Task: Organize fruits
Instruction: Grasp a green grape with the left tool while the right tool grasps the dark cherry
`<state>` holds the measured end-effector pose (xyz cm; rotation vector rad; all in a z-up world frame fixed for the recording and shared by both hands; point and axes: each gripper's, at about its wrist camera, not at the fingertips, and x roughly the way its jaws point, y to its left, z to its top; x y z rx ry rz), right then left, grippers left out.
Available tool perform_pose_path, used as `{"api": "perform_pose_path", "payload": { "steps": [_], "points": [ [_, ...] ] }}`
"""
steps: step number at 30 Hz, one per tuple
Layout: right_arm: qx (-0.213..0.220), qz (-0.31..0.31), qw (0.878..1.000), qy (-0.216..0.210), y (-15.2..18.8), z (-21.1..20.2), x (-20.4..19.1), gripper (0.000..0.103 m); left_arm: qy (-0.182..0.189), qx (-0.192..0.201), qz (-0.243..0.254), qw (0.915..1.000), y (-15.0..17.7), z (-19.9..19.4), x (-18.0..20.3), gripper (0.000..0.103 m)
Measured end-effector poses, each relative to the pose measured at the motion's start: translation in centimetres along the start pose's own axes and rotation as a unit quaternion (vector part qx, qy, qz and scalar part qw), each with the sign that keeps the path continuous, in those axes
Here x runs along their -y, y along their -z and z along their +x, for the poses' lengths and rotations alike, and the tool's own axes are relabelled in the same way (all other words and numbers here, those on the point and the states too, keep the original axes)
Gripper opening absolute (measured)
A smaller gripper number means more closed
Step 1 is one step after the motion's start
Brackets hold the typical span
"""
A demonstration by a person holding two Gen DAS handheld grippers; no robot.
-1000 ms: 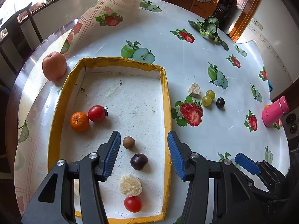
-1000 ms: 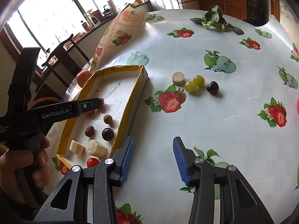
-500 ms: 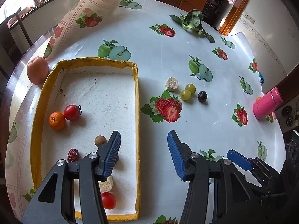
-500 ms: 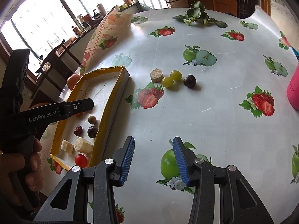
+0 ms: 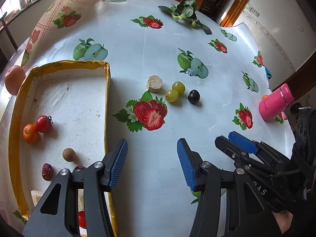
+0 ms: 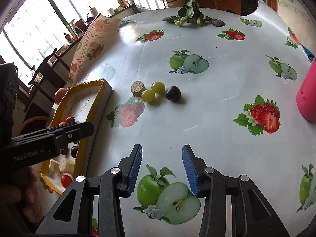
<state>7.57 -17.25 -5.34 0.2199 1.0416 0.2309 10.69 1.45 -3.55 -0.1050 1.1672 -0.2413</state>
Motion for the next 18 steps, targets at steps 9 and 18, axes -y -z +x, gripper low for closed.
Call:
{"api": "perform_pose_path", "payload": {
  "steps": [9, 18],
  "points": [
    [-0.013, -0.034, 0.999, 0.018, -5.6, 6.0, 0.3, 0.043, 0.004, -0.014, 0.002, 0.9999, -1.6, 2.6, 0.7, 0.051],
    [-0.020, -0.054, 0.998, 0.005, -6.6, 8.4, 1.3, 0.025, 0.011, -0.032, -0.004, 0.9994, -4.3, 6.8, 1.7, 0.051]
  ]
}}
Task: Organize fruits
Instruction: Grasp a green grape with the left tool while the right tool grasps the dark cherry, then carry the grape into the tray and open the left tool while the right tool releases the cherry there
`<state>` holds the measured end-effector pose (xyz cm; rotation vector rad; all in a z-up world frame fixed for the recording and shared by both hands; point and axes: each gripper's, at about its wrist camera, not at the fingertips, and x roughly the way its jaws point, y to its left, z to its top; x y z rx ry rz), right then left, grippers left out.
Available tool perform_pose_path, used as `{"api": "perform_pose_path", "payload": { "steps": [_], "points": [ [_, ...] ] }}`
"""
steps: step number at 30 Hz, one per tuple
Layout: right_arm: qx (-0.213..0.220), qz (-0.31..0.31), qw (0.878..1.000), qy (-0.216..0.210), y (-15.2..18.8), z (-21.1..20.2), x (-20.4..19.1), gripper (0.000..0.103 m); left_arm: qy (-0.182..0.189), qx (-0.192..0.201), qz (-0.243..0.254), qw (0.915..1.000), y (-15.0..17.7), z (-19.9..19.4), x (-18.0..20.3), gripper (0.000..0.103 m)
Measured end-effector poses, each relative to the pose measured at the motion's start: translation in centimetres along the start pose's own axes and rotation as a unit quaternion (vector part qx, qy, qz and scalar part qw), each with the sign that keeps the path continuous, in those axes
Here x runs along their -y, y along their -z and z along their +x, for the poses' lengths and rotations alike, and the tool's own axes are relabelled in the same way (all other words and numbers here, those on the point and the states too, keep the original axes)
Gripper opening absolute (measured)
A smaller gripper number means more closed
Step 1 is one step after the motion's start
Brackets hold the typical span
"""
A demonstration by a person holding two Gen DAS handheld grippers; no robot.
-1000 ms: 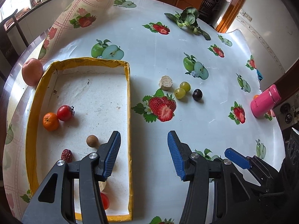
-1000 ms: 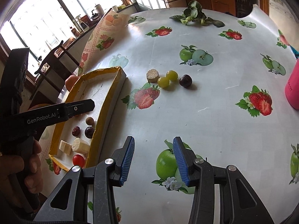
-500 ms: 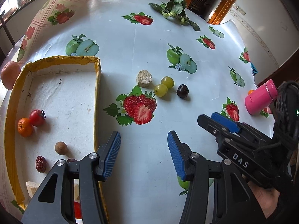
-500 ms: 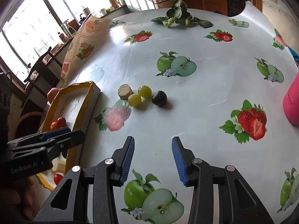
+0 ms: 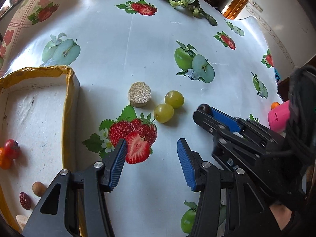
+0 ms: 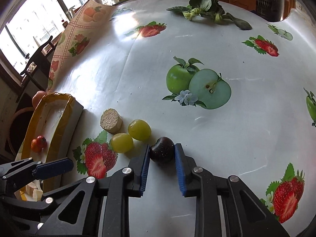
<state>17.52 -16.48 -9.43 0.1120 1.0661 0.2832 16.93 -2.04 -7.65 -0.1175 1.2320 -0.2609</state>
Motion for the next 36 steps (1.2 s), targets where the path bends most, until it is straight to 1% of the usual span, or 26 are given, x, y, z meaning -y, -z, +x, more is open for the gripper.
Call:
{"api": "perform_pose_path", "payload": {
  "steps": [2, 4, 6, 7, 8, 10, 12, 13, 14, 15, 16, 18, 20, 26, 30, 36],
  "points": [
    [0.018, 0.014, 1.000, 0.007, 0.8, -1.6, 0.8, 0.025, -0.002, -0.002, 0.003, 1.0000, -0.7, 0.9, 0.5, 0.051],
    [0.027, 0.046, 0.999, 0.000, 1.9, -3.1, 2.0, 0.025, -0.001, -0.004, 0.008, 1.0000, -1.3, 1.8, 1.0, 0.051],
    [0.030, 0.076, 0.997, -0.007, 3.1, -4.3, 3.1, 0.025, -0.004, -0.007, 0.015, 0.9999, -1.6, 2.8, 1.5, 0.050],
    [0.029, 0.089, 0.996, -0.010, 3.7, -4.7, 3.5, 0.025, -0.009, 0.002, 0.023, 0.9997, -1.7, 2.8, 2.0, 0.050],
    [0.028, 0.101, 0.994, -0.013, 4.3, -5.1, 3.9, 0.025, -0.008, 0.000, 0.030, 0.9995, -1.9, 3.2, 2.3, 0.050],
    [0.027, 0.119, 0.992, -0.018, 5.3, -5.8, 4.5, 0.025, -0.011, 0.007, 0.043, 0.9990, -2.3, 3.4, 2.9, 0.044],
    [0.030, 0.133, 0.990, -0.023, 6.2, -6.6, 4.8, 0.025, -0.030, 0.011, 0.057, 0.9979, -2.3, 3.5, 3.3, 0.037],
    [0.031, 0.137, 0.990, -0.023, 6.5, -6.9, 4.7, 0.025, -0.034, 0.013, 0.061, 0.9975, -2.2, 3.5, 3.3, 0.035],
    [0.033, 0.140, 0.989, -0.024, 6.8, -7.2, 4.7, 0.025, -0.036, 0.013, 0.061, 0.9974, -2.0, 3.4, 3.1, 0.029],
    [0.035, 0.141, 0.989, -0.025, 7.0, -7.5, 4.6, 0.025, -0.036, 0.013, 0.059, 0.9975, -1.9, 3.3, 2.8, 0.024],
    [0.035, 0.141, 0.989, -0.027, 7.2, -7.8, 4.4, 0.025, -0.031, 0.011, 0.055, 0.9979, -1.8, 3.2, 2.5, 0.022],
    [0.036, 0.136, 0.990, -0.029, 7.5, -8.2, 3.9, 0.025, -0.014, 0.006, 0.043, 0.9990, -1.4, 2.7, 1.8, 0.022],
    [0.036, 0.131, 0.990, -0.031, 7.8, -8.4, 3.3, 0.025, -0.014, 0.010, 0.040, 0.9991, -0.6, 2.0, 1.4, 0.022],
    [0.036, 0.111, 0.993, -0.035, 8.7, -9.6, 1.4, 0.025, 0.004, 0.020, 0.021, 0.9996, 1.9, -0.8, 0.5, 0.022],
    [0.037, 0.101, 0.994, -0.036, 9.5, -10.4, 0.3, 0.025, 0.008, 0.029, 0.018, 0.9994, 3.8, -3.1, 0.1, 0.022],
    [0.037, 0.080, 0.995, -0.039, 10.6, -11.5, -1.9, 0.025, -0.001, 0.043, 0.021, 0.9989, 5.9, -6.0, -0.1, 0.022]
  ]
}}
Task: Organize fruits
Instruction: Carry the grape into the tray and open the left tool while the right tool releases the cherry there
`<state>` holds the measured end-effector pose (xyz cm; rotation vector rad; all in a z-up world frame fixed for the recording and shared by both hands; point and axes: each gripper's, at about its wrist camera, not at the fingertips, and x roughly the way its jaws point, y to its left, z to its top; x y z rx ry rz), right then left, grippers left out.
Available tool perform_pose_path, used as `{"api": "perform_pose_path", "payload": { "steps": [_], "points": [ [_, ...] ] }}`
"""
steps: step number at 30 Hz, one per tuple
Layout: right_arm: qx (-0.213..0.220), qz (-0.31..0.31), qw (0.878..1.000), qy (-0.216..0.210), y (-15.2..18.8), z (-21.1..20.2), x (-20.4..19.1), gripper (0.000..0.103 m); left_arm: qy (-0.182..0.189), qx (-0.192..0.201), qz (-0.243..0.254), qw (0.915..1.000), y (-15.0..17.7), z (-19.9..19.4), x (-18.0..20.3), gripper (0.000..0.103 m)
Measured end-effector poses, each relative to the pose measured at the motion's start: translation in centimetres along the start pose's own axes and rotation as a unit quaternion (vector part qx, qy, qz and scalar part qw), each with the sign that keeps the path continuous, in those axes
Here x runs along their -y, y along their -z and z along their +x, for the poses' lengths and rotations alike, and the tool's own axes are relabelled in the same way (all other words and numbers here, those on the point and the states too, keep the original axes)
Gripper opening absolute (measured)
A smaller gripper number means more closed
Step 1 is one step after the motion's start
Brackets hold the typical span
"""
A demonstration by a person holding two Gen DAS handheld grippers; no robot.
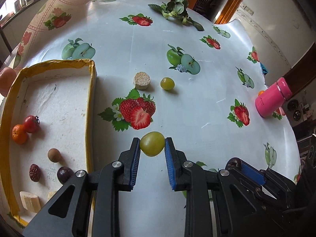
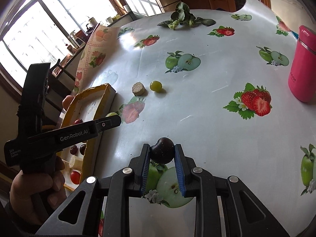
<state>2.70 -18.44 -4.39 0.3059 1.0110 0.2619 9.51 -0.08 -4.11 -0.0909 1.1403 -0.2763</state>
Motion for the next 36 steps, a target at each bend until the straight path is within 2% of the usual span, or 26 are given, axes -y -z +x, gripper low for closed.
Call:
{"api": "perform_pose_path", "payload": {
  "steps": [7, 15, 36],
  "points": [
    [-0.003, -0.032, 0.999, -0.010, 1.5, -0.8, -3.1, 0.025, -0.018, 0.024, 0.011, 0.9995, 1.6, -3.6, -0.7, 0.022],
    [-0.007, -0.066, 0.998, -0.025, 2.2, -0.8, -6.7, 0.025, -0.031, 0.037, -0.003, 0.9988, 3.0, -5.9, -3.1, 0.022],
    [-0.031, -0.110, 0.992, -0.052, 2.7, 2.0, -12.7, 0.025, -0.055, 0.043, -0.050, 0.9963, 4.2, -7.2, -9.3, 0.022]
  ]
}}
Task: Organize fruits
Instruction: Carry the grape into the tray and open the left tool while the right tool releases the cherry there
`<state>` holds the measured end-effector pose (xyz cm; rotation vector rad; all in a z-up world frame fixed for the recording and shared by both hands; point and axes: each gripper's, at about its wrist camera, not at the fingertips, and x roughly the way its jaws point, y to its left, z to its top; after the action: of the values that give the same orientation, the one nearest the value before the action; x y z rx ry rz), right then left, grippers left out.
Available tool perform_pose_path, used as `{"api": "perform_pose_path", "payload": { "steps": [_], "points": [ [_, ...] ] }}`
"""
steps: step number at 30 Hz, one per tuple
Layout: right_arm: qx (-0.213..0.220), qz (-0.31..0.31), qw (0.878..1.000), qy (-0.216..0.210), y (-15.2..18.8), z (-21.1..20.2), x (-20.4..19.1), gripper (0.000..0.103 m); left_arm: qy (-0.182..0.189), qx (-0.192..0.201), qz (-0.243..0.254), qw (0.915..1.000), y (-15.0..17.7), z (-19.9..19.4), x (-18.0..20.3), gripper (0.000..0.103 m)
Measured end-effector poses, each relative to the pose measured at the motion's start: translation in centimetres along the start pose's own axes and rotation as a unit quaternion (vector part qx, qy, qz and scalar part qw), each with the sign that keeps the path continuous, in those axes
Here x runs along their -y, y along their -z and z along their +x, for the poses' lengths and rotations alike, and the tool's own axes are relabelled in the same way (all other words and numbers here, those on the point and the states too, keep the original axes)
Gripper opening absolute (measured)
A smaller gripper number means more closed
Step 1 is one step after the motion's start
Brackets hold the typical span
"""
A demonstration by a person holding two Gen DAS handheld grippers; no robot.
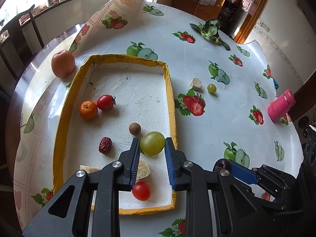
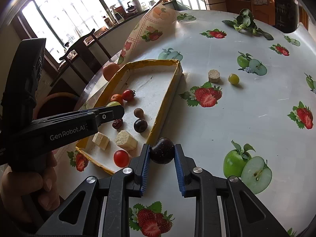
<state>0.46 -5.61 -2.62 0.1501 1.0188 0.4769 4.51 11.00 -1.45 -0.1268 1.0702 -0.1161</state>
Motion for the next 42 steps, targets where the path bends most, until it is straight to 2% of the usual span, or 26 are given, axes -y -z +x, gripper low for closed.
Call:
{"api": "perform_pose_path", "payload": {
  "steps": [24, 33, 42],
  "points": [
    [0.008, -0.003, 1.000, -0.027, -4.5, 3.2, -2.0, 0.025, -0.010, -0.006, -0.012, 0.9999, -2.1, 1.9, -2.8, 0.022],
    [0.009, -0.005, 0.999, -0.032, -6.8, 5.3, -2.6, 0.025, -0.005, -0.007, -0.030, 0.9995, -5.2, 3.6, -4.8, 0.022],
    [0.001, -0.006, 0.999, -0.032, -8.8, 8.3, -2.7, 0.025, -0.018, -0.004, -0.037, 0.9991, -8.8, 5.5, -6.5, 0.022]
  ]
}}
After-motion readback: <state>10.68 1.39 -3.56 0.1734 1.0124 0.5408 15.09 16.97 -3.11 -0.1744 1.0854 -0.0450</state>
